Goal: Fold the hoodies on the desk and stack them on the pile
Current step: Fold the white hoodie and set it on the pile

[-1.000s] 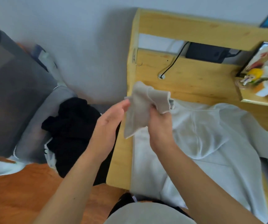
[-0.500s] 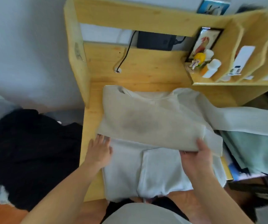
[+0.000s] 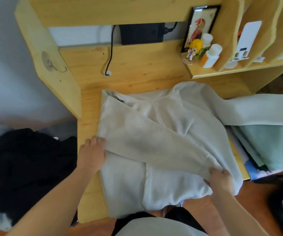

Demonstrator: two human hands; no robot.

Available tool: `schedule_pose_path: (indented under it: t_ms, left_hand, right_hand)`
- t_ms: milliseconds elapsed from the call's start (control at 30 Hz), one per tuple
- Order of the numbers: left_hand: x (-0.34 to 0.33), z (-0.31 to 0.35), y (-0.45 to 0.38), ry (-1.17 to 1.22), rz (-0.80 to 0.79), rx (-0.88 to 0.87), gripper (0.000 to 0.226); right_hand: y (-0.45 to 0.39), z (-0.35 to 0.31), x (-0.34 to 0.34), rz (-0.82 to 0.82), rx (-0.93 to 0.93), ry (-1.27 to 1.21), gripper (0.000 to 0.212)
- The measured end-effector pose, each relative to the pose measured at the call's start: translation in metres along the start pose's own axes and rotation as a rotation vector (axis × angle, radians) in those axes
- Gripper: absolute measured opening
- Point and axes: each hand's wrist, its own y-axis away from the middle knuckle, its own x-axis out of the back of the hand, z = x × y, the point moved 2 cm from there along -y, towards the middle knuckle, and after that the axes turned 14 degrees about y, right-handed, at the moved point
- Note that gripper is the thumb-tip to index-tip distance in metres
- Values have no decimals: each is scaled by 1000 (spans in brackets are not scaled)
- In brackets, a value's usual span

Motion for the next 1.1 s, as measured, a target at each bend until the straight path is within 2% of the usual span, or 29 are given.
schedule_pose_path:
  t_ms: [67,133,167,233,300,367,533,600,667,733,800,867,933,1033,1100]
  left_hand:
    - [4,3,-5,-20,16,52,33]
    - [5,11,-6,-25,34,13,27]
    - [1,14,-6,-4,47,-42,32]
    - [-11,19,-7,73,-28,-108,58]
    - [-25,20,-6,71,-162,-70,73]
    - [-35,11,-3,69,-204,-2,76]
    - [-35,-31,28,61,-262,72,77]
    - [-26,-40,33,24,-324,115,77]
    - [-14,-30,24,36,-376,194,77]
    - [-3,1,10,64,-275,232,72]
    - [-1,46,5,120,-115,142,66]
    - [-11,100,13,194,-36,-53,68]
    - [-35,151,27,223,-99,-176,68]
    - [-72,187,39,249,-201,-125,70]
    - [-90,189,39,195,-226,-110,76]
  right_hand:
    - [3,5,11,67,94,225,58]
    - [6,-5,12,119,251,501,60]
    - [8,-17,4,131,400,564,58]
    - [20,-48,-25,44,764,676,59]
    - [27,-67,-66,-36,1113,922,63]
    - [26,-72,-102,-66,1342,1133,67]
    - [23,-47,-132,-102,1513,1432,71]
    - [25,-34,-134,-211,1468,1487,71]
    - [29,-33,-134,-254,1432,1489,72]
    - [32,-44,-132,-337,1377,1428,72]
    - [34,-56,-123,-386,1313,1167,68]
    - [26,-66,-99,-249,1203,775,55]
    - [1,-71,-60,-114,973,458,41]
    - [-51,-79,22,26,586,173,32]
    - [-84,-92,84,163,486,70,30]
